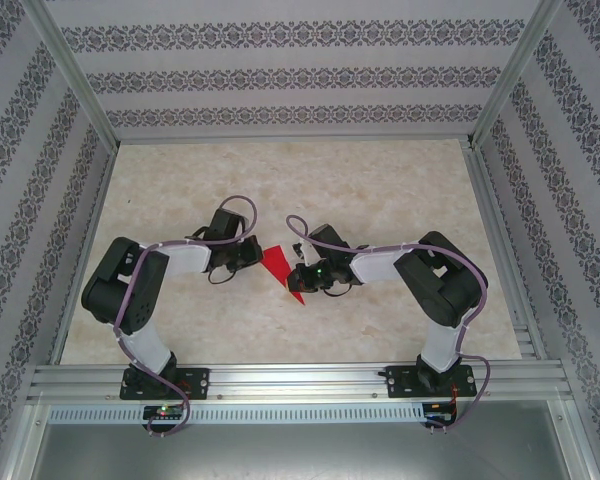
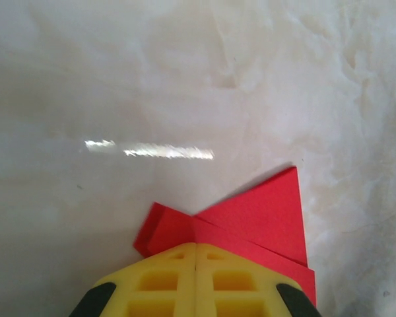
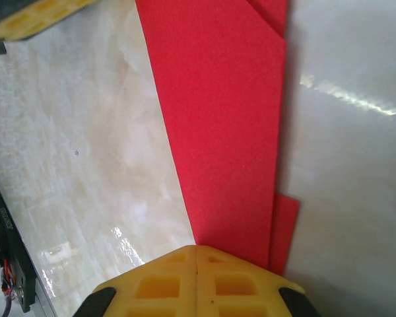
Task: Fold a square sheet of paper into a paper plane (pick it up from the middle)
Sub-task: Fold the wing for the fifth time at the center of the table.
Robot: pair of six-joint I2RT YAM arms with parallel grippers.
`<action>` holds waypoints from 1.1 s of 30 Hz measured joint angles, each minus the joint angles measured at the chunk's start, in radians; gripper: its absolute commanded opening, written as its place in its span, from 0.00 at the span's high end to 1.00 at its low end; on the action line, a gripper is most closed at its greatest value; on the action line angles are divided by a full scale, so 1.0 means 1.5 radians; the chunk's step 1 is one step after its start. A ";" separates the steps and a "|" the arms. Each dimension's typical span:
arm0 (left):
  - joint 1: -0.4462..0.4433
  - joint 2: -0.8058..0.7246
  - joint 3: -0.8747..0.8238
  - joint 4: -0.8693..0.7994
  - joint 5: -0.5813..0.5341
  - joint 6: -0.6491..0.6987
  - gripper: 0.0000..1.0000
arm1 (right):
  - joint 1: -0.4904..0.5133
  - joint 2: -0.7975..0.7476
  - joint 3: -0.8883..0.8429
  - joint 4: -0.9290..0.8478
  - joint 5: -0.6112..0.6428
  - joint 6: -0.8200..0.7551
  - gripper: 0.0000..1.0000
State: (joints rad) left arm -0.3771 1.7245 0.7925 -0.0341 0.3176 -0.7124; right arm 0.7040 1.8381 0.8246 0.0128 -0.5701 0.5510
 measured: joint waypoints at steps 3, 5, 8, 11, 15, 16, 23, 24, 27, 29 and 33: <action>0.020 -0.001 0.011 -0.017 -0.022 0.014 0.99 | 0.000 -0.001 0.000 0.000 0.000 0.000 0.98; 0.034 -0.007 0.018 -0.035 -0.052 0.024 0.99 | 0.000 -0.001 0.000 0.000 0.000 0.000 0.98; 0.050 -0.037 0.024 -0.064 -0.074 0.038 0.98 | 0.000 -0.001 -0.001 0.000 0.000 0.001 0.98; 0.044 -0.085 0.024 -0.071 -0.068 0.045 0.98 | 0.000 -0.002 -0.003 0.005 -0.001 0.003 0.98; -0.001 -0.136 0.018 -0.046 -0.041 0.039 0.98 | 0.001 -0.003 -0.003 0.012 -0.003 0.011 0.97; -0.017 -0.142 0.013 -0.031 -0.032 0.033 0.98 | 0.002 -0.003 -0.005 0.016 -0.004 0.017 0.97; -0.091 -0.090 -0.005 0.008 -0.012 0.003 0.99 | 0.013 -0.002 -0.010 0.034 -0.004 0.057 0.97; -0.094 -0.073 -0.005 0.008 -0.011 0.000 0.99 | 0.015 -0.002 -0.011 0.035 -0.004 0.061 0.97; -0.094 -0.031 -0.005 0.008 -0.014 -0.003 0.99 | 0.018 -0.003 -0.012 0.037 -0.004 0.071 0.97; -0.094 -0.019 -0.005 0.007 -0.019 -0.003 0.99 | 0.018 -0.006 -0.015 0.040 -0.003 0.072 0.97; -0.094 -0.013 -0.005 0.008 -0.030 -0.002 0.99 | 0.018 -0.010 -0.018 0.037 -0.003 0.073 0.97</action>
State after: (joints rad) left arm -0.5179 1.7054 0.7853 -0.0227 0.2722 -0.7155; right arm 0.7315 1.8229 0.7975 0.0689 -0.5751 0.6609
